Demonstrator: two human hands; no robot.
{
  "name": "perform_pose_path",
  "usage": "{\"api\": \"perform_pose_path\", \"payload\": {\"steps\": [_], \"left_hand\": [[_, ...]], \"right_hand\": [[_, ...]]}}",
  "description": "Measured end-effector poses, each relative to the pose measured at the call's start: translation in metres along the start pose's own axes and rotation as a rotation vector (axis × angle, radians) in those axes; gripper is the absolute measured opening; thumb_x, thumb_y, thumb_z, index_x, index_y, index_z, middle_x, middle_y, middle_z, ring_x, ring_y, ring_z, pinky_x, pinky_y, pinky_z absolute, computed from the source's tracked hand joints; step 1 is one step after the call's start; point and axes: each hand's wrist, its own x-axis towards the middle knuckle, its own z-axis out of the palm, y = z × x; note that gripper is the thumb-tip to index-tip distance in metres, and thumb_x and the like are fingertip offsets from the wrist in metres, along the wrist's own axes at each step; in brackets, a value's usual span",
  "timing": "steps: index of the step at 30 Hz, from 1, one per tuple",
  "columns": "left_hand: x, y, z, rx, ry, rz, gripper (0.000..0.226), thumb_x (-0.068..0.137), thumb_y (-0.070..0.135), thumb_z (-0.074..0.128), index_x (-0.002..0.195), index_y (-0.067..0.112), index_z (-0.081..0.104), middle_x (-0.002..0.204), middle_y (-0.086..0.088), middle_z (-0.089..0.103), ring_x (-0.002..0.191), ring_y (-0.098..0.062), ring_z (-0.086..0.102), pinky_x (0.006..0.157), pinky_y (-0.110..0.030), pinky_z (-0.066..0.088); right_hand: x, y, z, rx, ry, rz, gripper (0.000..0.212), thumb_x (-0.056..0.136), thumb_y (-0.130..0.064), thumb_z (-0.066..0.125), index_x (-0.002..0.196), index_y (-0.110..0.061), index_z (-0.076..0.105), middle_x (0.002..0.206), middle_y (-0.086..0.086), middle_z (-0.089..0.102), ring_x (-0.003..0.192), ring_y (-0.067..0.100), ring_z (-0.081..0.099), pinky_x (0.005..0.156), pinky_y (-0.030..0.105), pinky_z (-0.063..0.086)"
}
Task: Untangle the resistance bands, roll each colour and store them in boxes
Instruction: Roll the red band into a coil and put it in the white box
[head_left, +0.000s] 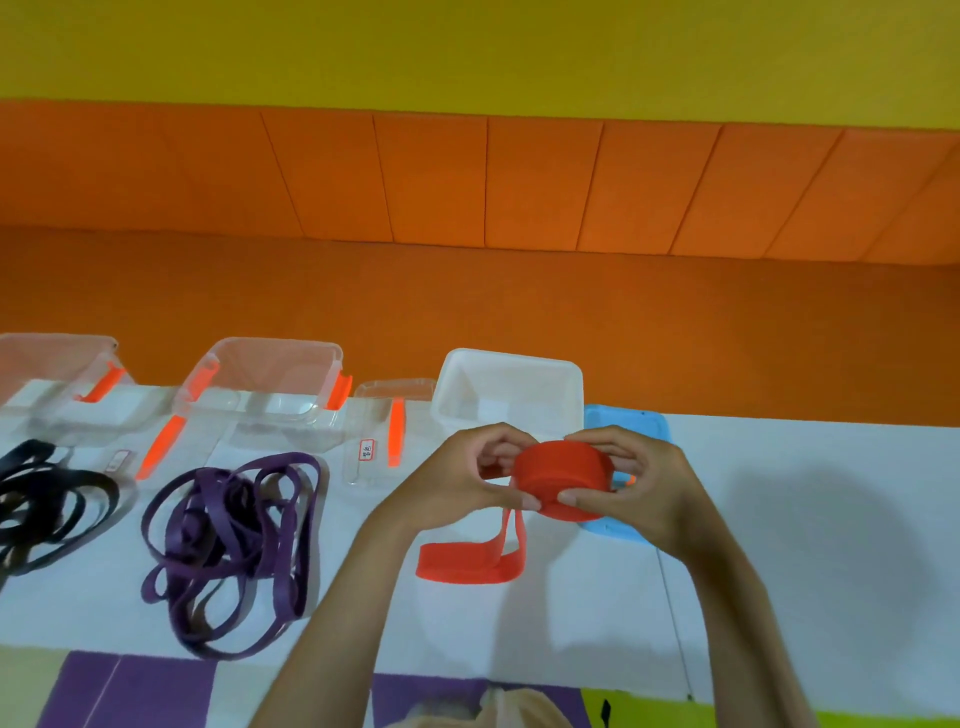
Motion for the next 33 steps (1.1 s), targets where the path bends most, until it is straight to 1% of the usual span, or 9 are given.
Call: {"api": "perform_pose_path", "payload": {"steps": [4,8,13,16,21,24,26,31,33], "left_hand": [[0.002,0.002,-0.006,0.004,-0.031,0.002,0.049,0.074,0.025,0.098,0.117,0.033,0.076,0.118,0.007,0.079,0.115,-0.012,0.074,0.102,-0.021,0.054],[0.007,0.005,0.006,-0.065,-0.035,-0.005,0.049,0.073,0.019,0.098,0.116,0.031,0.077,0.114,0.003,0.081,0.11,-0.015,0.076,0.092,-0.021,0.058],[0.01,0.008,0.013,-0.026,0.03,0.04,0.047,0.07,0.033,0.099,0.111,0.039,0.076,0.111,0.01,0.08,0.106,-0.014,0.077,0.086,-0.027,0.062],[0.008,0.009,0.014,0.018,0.131,0.134,0.046,0.071,0.037,0.097,0.11,0.047,0.075,0.108,0.014,0.077,0.106,-0.013,0.075,0.088,-0.022,0.06],[0.008,0.011,-0.005,0.187,0.105,0.171,0.049,0.078,0.028,0.095,0.12,0.041,0.072,0.112,0.018,0.07,0.109,-0.007,0.07,0.09,-0.016,0.057],[0.008,0.01,-0.008,0.253,0.074,0.188,0.053,0.081,0.024,0.093,0.128,0.035,0.073,0.115,0.02,0.069,0.114,-0.006,0.068,0.094,-0.016,0.056],[0.007,0.008,-0.007,0.19,0.126,0.209,0.054,0.082,0.026,0.092,0.132,0.033,0.074,0.12,0.018,0.069,0.119,-0.011,0.067,0.1,-0.021,0.057],[0.006,0.005,-0.014,-0.011,0.245,0.166,0.048,0.076,0.035,0.094,0.121,0.036,0.077,0.123,0.014,0.075,0.12,-0.015,0.071,0.101,-0.033,0.06],[0.006,0.004,-0.019,-0.006,0.26,0.164,0.045,0.075,0.031,0.096,0.117,0.038,0.079,0.119,0.014,0.077,0.115,-0.015,0.072,0.098,-0.034,0.061]], "right_hand": [[-0.008,0.005,-0.01,0.021,0.061,-0.023,0.06,0.059,-0.04,0.097,0.113,-0.042,0.071,0.108,-0.018,0.077,0.105,-0.002,0.071,0.093,0.012,0.054],[-0.01,0.002,-0.012,0.069,0.14,-0.05,0.055,0.06,-0.04,0.095,0.111,-0.04,0.074,0.108,-0.024,0.077,0.105,0.002,0.073,0.093,0.015,0.055],[-0.011,0.011,-0.007,0.205,0.216,-0.031,0.049,0.065,-0.029,0.095,0.11,-0.027,0.076,0.106,-0.011,0.08,0.102,0.012,0.076,0.093,0.025,0.06],[-0.007,0.015,-0.008,0.272,0.142,-0.017,0.052,0.068,-0.026,0.095,0.115,-0.022,0.073,0.113,-0.004,0.078,0.11,0.018,0.073,0.095,0.026,0.059],[0.009,0.013,-0.015,0.058,-0.042,0.035,0.05,0.071,-0.039,0.093,0.115,-0.039,0.069,0.113,-0.026,0.072,0.113,-0.002,0.066,0.084,0.009,0.054],[0.019,0.018,-0.008,0.022,-0.07,0.033,0.046,0.071,-0.035,0.095,0.107,-0.046,0.069,0.107,-0.026,0.074,0.106,-0.001,0.069,0.08,0.014,0.058],[0.024,0.02,-0.006,0.068,-0.041,0.011,0.045,0.067,-0.036,0.096,0.104,-0.045,0.073,0.105,-0.021,0.077,0.103,0.003,0.072,0.082,0.013,0.057],[0.035,0.03,0.004,0.295,-0.005,0.029,0.042,0.066,-0.02,0.097,0.104,-0.022,0.079,0.104,0.003,0.08,0.099,0.024,0.077,0.091,0.029,0.061],[0.041,0.032,0.009,0.309,-0.044,0.054,0.042,0.068,-0.02,0.095,0.106,-0.022,0.078,0.107,0.003,0.079,0.102,0.024,0.076,0.094,0.035,0.061]]}}
